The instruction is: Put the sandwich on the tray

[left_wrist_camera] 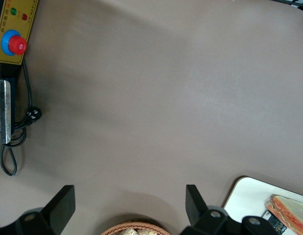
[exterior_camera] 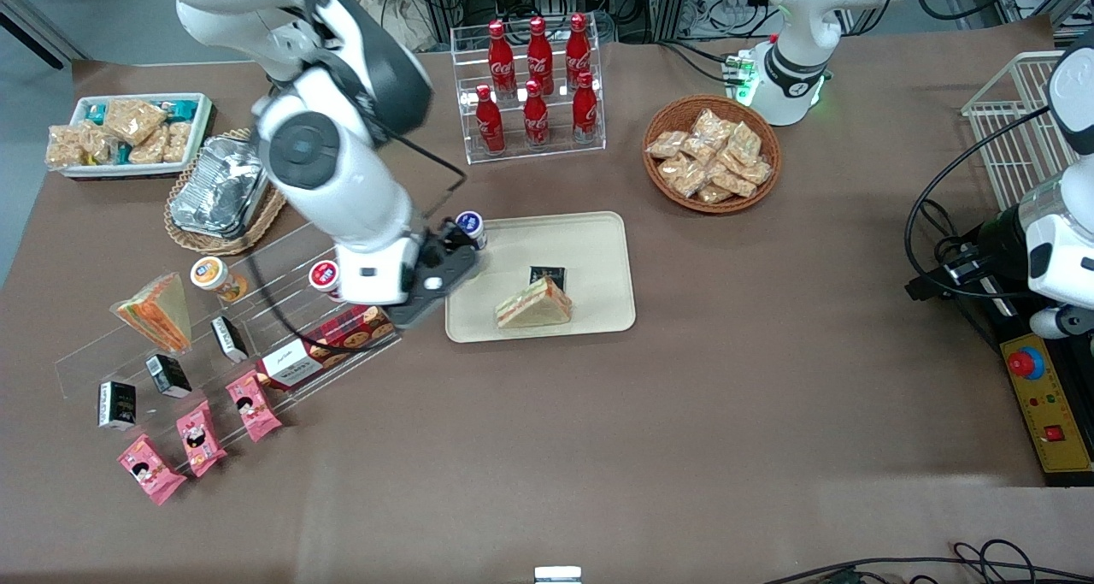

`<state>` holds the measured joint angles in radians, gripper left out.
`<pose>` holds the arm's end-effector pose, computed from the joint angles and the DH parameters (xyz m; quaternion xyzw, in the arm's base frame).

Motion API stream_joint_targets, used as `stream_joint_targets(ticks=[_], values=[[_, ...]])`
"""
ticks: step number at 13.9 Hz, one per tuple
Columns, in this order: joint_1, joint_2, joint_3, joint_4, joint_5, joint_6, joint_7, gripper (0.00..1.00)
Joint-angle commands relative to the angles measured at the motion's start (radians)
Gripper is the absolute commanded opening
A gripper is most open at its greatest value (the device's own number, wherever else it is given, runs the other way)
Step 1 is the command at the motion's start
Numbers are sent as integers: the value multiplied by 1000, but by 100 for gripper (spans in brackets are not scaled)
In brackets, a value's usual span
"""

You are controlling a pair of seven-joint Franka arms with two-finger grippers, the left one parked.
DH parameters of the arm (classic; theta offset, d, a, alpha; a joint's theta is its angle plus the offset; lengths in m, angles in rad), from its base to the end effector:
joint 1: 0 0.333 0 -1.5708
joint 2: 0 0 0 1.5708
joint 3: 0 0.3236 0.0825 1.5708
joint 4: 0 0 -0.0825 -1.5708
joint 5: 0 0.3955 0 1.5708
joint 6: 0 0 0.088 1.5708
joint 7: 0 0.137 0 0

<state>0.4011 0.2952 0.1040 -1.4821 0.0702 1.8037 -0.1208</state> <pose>0.5849 0.3238 0.4851 -0.9532 -0.2979 -0.0043 0.0511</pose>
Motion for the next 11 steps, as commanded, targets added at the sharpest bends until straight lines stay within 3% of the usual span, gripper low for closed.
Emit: stream_joint_targets(ticks=[1, 6, 11], values=[[-115, -94, -3, -23, 3, -108, 41, 100], [-264, -186, -60, -24, 11, -256, 55, 100], [-343, -235, -67, -24, 5, -320, 214, 100]])
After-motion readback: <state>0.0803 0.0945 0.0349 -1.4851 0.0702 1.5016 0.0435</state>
